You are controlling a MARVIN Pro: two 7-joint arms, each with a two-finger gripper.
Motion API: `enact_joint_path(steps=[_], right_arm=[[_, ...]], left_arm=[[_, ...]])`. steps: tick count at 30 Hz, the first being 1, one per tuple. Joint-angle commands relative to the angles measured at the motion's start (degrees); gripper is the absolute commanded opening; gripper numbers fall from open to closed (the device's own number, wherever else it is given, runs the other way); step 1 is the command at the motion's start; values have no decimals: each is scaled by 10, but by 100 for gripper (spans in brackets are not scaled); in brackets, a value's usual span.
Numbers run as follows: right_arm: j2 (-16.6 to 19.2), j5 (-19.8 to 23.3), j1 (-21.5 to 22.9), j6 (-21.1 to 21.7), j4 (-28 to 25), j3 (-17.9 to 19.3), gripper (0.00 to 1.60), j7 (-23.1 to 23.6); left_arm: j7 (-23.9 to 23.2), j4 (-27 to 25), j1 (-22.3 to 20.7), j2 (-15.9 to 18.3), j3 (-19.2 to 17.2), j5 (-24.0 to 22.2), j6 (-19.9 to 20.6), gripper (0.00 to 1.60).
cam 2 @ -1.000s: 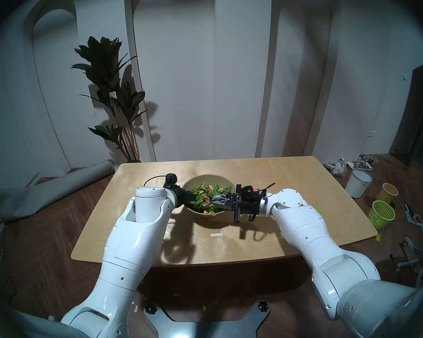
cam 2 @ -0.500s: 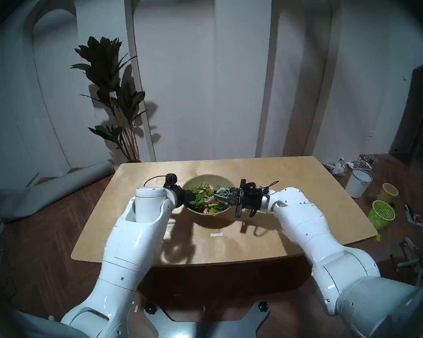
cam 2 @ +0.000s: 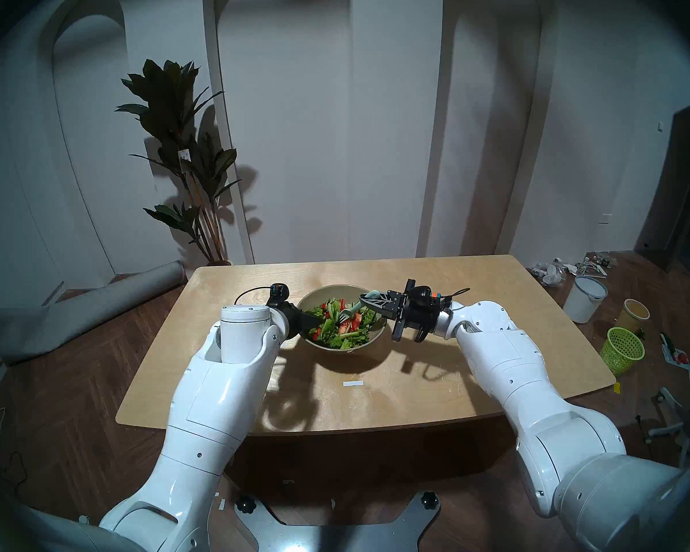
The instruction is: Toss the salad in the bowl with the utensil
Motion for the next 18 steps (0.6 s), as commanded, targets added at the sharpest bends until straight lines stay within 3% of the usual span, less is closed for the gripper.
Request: enact_joint_path(steps=[1,18], right_arm=[[11,9,-6,7,-29,16,0,-12],[36,40,-28,49,-114,46,0,-2]], left_arm=[[-1,-4,-6,-1,1,0,1,0],[-1,-4,-6,-1,1,0,1,0]])
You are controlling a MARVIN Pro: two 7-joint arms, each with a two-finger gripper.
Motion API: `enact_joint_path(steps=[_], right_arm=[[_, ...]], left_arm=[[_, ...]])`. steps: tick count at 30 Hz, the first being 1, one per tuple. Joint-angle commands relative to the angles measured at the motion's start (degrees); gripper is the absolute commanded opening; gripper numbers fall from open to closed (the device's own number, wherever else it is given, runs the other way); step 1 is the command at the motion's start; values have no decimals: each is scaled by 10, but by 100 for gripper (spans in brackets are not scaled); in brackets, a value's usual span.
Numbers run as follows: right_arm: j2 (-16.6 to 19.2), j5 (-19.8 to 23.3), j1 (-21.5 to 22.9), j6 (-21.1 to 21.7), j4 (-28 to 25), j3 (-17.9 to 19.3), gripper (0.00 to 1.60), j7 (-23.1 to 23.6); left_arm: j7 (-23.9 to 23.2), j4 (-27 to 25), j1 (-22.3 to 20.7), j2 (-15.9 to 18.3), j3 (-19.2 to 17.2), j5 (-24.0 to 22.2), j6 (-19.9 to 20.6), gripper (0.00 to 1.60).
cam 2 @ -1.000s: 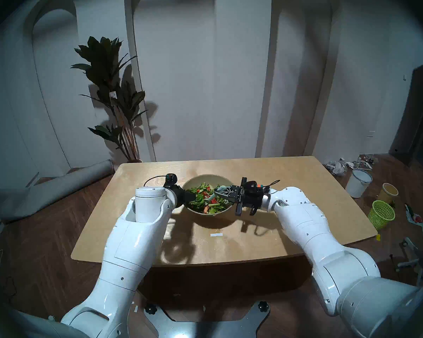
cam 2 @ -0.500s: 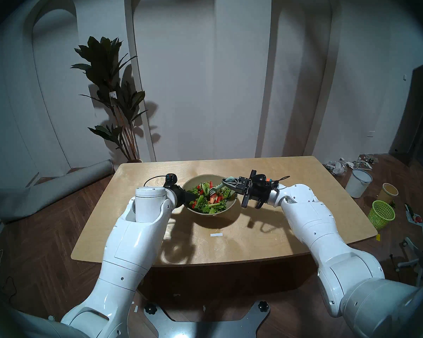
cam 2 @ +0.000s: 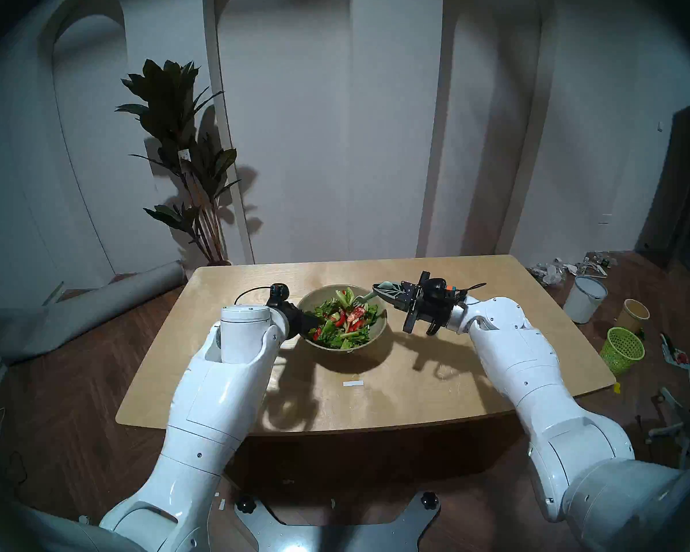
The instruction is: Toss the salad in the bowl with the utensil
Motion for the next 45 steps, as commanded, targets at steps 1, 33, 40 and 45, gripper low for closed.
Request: enact_joint_path(steps=[1,33,40,45], right_arm=[[11,24,-6,20,-56,17,0,7],[-76,-5,117,14,162,-23,0,45],[-99,37,103,80,168,-17,0,88],[-102,65,84,134,151,-13,0,115]], left_arm=[[-1,-4,-6,-1,1,0,1,0],[-1,-4,-6,-1,1,0,1,0],[-1,-4,-6,-1,1,0,1,0],[-1,-4,-6,-1,1,0,1,0]])
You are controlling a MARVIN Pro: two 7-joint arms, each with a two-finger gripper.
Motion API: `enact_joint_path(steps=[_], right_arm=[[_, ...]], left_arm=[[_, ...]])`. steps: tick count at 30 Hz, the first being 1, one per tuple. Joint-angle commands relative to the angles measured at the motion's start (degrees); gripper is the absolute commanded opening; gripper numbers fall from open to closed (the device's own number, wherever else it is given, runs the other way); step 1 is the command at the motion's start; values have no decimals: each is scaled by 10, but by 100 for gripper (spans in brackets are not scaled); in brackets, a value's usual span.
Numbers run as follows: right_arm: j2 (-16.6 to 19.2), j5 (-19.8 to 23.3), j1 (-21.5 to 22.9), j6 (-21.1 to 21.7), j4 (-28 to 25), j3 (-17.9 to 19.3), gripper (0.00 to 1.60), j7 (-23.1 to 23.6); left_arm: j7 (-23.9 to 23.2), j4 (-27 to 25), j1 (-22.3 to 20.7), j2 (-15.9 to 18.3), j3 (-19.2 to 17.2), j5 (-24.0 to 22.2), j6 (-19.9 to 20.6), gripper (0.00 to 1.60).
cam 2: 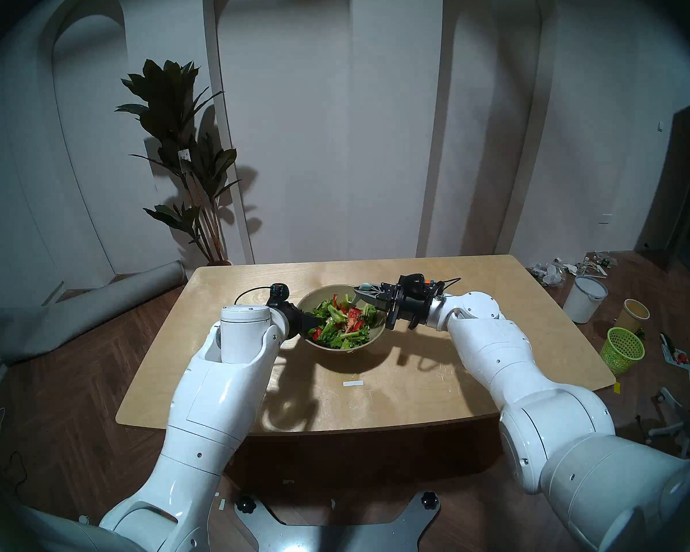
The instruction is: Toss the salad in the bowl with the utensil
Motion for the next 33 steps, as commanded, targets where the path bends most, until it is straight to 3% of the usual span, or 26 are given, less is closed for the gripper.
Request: enact_joint_path(steps=[1,5,11,22,27,33], right_arm=[[-20,44,-17,69,-35,8,0,31],[-11,55,-46,113,-80,14,0,34],[7,61,-71,134,-123,29,0,33],[62,51,-99,111,-206,77,0,0],[58,38,-75,94,-191,85,0,-32],[44,-11,-22,60,-109,58,0,-56]], left_arm=[[-1,-4,-6,-1,1,0,1,0],[-1,-4,-6,-1,1,0,1,0],[-1,-4,-6,-1,1,0,1,0],[-1,-4,-6,-1,1,0,0,0],[-1,-4,-6,-1,1,0,0,0],[-1,-4,-6,-1,1,0,1,0]])
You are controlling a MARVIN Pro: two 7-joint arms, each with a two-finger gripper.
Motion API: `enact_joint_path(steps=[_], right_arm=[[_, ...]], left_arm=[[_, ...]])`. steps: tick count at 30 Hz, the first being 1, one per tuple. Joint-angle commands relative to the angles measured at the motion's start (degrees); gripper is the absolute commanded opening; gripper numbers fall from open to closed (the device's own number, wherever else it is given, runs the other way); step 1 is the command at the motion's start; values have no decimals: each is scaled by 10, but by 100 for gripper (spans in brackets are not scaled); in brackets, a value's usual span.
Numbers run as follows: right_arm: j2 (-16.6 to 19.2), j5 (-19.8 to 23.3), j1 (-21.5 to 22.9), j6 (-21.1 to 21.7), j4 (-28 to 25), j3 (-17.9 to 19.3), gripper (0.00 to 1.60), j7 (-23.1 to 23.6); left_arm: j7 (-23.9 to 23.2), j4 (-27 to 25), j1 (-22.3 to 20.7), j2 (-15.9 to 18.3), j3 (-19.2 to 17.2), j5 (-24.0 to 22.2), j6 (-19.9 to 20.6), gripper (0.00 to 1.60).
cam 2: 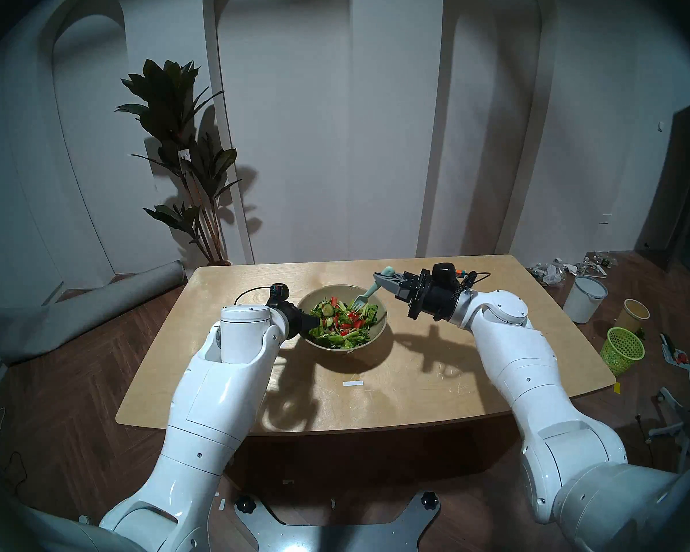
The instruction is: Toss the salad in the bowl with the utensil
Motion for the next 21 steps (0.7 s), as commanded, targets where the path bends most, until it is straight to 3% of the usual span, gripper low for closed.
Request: enact_joint_path(steps=[1,11,21], right_arm=[[-15,-38,66,-36,68,-20,0,-24],[-60,-76,117,-61,176,-61,0,-27],[-105,-37,118,-43,222,-53,0,13]], left_arm=[[-1,-4,-6,-1,1,0,1,0],[-1,-4,-6,-1,1,0,0,0],[-1,-4,-6,-1,1,0,1,0]])
